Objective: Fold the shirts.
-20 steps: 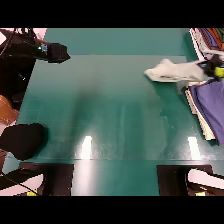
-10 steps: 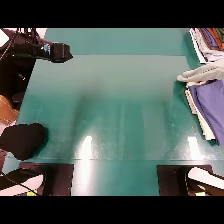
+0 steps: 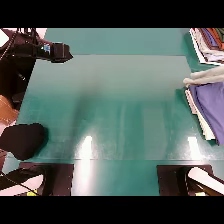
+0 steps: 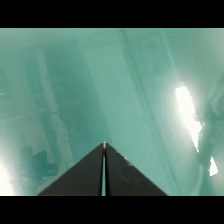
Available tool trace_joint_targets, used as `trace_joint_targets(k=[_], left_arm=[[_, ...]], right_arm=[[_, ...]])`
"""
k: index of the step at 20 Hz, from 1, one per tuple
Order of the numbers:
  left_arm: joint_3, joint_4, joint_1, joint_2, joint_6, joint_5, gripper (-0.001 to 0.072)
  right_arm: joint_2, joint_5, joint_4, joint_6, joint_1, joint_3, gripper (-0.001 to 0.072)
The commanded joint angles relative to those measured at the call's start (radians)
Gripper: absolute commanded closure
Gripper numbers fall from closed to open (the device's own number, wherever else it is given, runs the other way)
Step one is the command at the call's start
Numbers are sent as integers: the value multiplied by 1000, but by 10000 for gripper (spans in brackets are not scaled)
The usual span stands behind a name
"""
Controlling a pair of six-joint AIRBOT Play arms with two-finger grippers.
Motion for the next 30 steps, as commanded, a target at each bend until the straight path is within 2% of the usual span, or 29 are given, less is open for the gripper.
trace_joint_targets(k=[1,6,7,8,9,10,11,14,17,24,25,27,28,30], left_arm=[[0,2,0,-1,6,0,679],[0,1,0,-1,26,-1,679],[0,1,0,-1,32,-4,679],[0,2,0,-1,32,-8,679],[0,2,0,-1,32,-9,679],[0,2,0,-1,32,-8,679],[0,1,0,-1,32,-9,679],[0,1,0,-1,31,-8,679],[0,1,0,-1,31,-5,679],[0,0,0,0,31,33,679],[0,0,0,0,31,35,679],[0,0,0,0,31,40,679],[0,0,0,0,31,46,679],[0,0,0,0,31,58,679]], right_arm=[[84,76,-106,26,-84,-111,696],[206,90,-239,25,-214,-399,693],[223,90,-281,25,-230,-440,673],[233,94,-312,25,-246,-471,516],[239,92,-325,25,-261,-497,286],[239,93,-325,26,-272,-509,165],[239,95,-311,28,-274,-510,158],[239,104,-189,27,-194,-453,158],[239,83,-103,29,22,-370,158],[145,34,-94,32,605,-228,170],[122,33,-96,32,664,-208,290],[72,34,-100,32,765,-167,598],[50,37,-100,32,803,-147,696],[15,37,-99,32,854,-114,695]])
